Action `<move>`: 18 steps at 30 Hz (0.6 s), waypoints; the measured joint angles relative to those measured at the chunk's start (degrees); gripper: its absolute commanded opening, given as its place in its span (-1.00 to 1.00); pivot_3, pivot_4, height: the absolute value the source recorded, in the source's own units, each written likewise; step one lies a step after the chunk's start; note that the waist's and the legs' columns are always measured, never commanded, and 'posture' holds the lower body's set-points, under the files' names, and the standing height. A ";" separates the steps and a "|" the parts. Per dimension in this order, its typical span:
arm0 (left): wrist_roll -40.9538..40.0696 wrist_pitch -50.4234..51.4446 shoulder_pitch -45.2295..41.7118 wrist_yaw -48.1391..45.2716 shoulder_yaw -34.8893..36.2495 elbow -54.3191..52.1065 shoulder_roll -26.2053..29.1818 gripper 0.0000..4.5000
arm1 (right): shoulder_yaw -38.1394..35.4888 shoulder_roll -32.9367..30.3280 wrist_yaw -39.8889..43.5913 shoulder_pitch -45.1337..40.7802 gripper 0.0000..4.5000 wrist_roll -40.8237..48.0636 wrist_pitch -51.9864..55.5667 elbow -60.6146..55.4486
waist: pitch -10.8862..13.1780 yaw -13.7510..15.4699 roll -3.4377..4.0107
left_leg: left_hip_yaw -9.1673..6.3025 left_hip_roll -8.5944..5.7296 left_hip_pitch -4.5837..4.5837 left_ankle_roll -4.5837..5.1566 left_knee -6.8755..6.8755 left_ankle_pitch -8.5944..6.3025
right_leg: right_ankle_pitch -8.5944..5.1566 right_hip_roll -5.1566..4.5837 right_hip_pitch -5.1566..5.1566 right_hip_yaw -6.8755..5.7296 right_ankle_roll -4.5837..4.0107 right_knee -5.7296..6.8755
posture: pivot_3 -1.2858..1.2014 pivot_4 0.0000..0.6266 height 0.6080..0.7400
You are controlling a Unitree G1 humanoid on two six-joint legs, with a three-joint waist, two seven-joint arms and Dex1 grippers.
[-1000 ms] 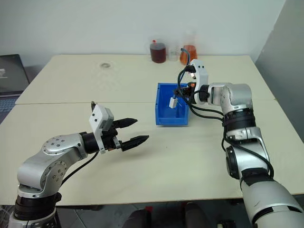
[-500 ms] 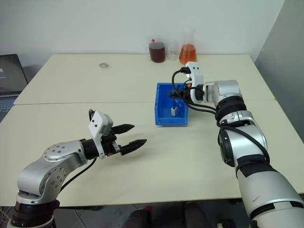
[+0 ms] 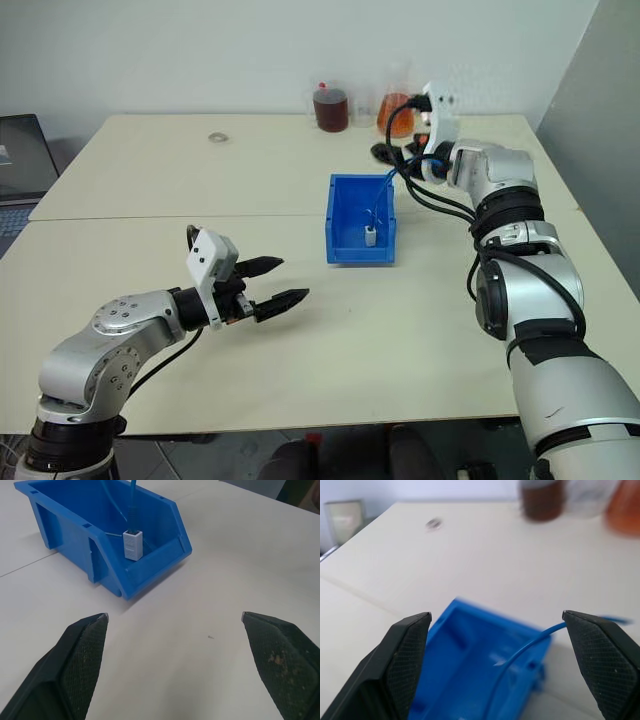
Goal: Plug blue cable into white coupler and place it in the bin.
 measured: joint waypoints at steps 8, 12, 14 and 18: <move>0.12 -0.90 -2.05 -0.14 -1.01 1.24 -0.13 1.00 | -0.76 -0.05 -0.51 2.25 0.98 -0.23 -5.04 -2.52 | 0.00 -0.04 0.00 | 0.02 0.00 0.03 -0.01 0.00 0.00 | 0.00 0.00 0.00 0.02 0.00 0.10 | 0.03 -0.52 1.00; 0.08 -0.99 -1.60 -0.29 -1.09 1.55 0.23 1.00 | 1.60 -1.86 5.70 7.33 0.98 0.70 2.46 -10.92 | 0.00 0.09 0.00 | -0.02 0.01 0.02 -0.01 0.03 0.00 | 0.00 0.00 0.00 -0.02 0.00 0.12 | 0.03 -0.52 1.00; -0.02 -0.89 0.27 -0.41 -0.83 1.17 1.26 1.00 | 3.78 -5.00 11.83 13.27 0.98 3.12 10.60 -20.84 | 0.00 0.52 0.00 | -0.05 0.00 0.00 0.00 0.01 0.00 | 0.00 -0.02 0.00 -0.03 0.00 0.09 | 0.03 -0.52 1.00; -0.84 -0.51 2.85 -1.20 0.06 0.04 3.30 1.00 | 10.92 -13.78 24.17 28.37 0.98 8.51 23.11 -43.58 | 0.03 1.39 0.04 | -0.15 0.00 -0.06 0.01 0.06 0.00 | 0.00 -0.05 0.00 -0.12 0.00 0.02 | 0.03 -0.52 1.00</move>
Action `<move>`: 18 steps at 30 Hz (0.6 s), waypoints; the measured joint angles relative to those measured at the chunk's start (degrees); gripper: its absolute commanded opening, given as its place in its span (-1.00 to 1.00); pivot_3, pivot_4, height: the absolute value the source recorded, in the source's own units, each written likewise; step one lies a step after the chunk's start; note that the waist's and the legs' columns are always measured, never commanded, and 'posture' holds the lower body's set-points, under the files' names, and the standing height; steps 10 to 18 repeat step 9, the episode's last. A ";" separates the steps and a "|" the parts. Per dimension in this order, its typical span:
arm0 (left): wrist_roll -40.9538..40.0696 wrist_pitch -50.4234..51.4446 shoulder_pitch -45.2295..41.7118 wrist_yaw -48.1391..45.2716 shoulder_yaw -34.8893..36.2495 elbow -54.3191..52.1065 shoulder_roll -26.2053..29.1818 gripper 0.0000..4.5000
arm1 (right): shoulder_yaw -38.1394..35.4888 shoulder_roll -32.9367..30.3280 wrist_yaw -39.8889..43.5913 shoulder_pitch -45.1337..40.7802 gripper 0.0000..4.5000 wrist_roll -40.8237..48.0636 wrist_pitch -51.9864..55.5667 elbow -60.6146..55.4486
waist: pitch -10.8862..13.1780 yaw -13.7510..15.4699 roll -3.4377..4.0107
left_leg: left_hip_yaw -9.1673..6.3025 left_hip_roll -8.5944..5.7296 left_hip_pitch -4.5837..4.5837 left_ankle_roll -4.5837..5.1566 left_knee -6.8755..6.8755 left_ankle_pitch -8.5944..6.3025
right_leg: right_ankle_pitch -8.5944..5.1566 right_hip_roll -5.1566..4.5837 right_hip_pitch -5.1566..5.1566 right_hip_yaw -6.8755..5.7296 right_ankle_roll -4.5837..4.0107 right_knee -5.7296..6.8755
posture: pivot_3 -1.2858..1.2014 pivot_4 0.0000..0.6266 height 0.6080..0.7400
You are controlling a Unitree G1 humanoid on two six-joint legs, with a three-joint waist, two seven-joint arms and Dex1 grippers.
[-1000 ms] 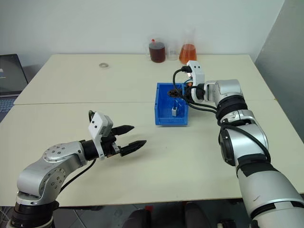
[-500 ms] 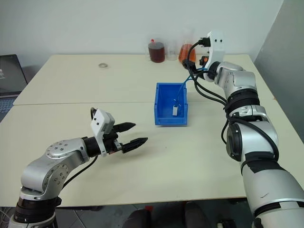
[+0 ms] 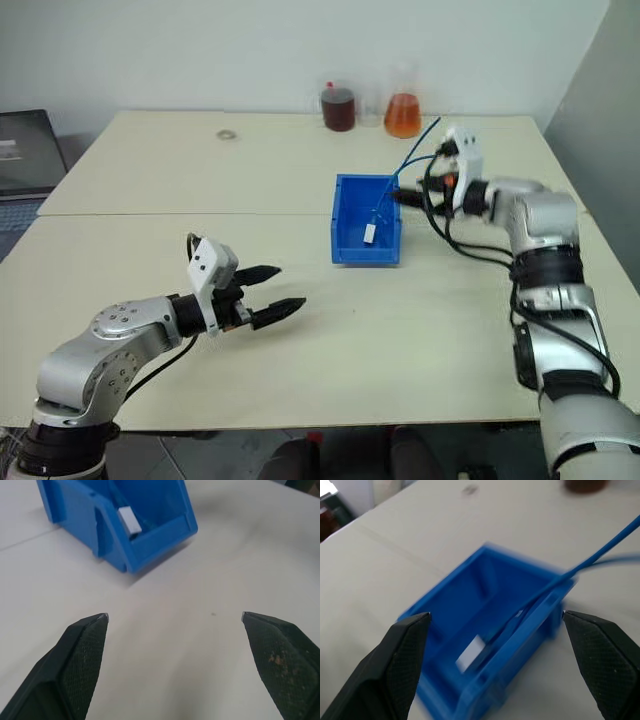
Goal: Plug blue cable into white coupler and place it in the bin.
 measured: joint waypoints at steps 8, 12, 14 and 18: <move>-0.05 0.39 -2.57 -1.71 6.47 6.17 7.09 1.00 | -0.34 -11.71 8.04 8.33 0.98 5.99 8.00 -14.84 | 0.03 -0.14 0.01 | -0.01 0.10 0.24 0.02 0.12 0.00 | -0.01 0.25 0.15 -0.01 0.02 0.18 | 0.03 -0.52 1.00; -0.10 0.19 -2.88 -2.68 7.99 7.89 9.06 1.00 | -1.97 -13.07 7.97 11.04 0.98 7.62 9.52 -17.60 | 0.03 -0.12 0.01 | -0.06 0.11 0.24 0.02 0.10 0.00 | -0.02 0.27 0.14 -0.04 0.01 0.17 | 0.03 -0.52 1.00; -0.10 0.19 -2.88 -2.68 7.99 7.89 9.06 1.00 | -1.97 -13.07 7.97 11.04 0.98 7.62 9.52 -17.60 | 0.03 -0.12 0.01 | -0.06 0.11 0.24 0.02 0.10 0.00 | -0.02 0.27 0.14 -0.04 0.01 0.17 | 0.03 -0.52 1.00; -0.10 0.19 -2.88 -2.68 7.99 7.89 9.06 1.00 | -1.97 -13.07 7.97 11.04 0.98 7.62 9.52 -17.60 | 0.03 -0.12 0.01 | -0.06 0.11 0.24 0.02 0.10 0.00 | -0.02 0.27 0.14 -0.04 0.01 0.17 | 0.03 -0.52 1.00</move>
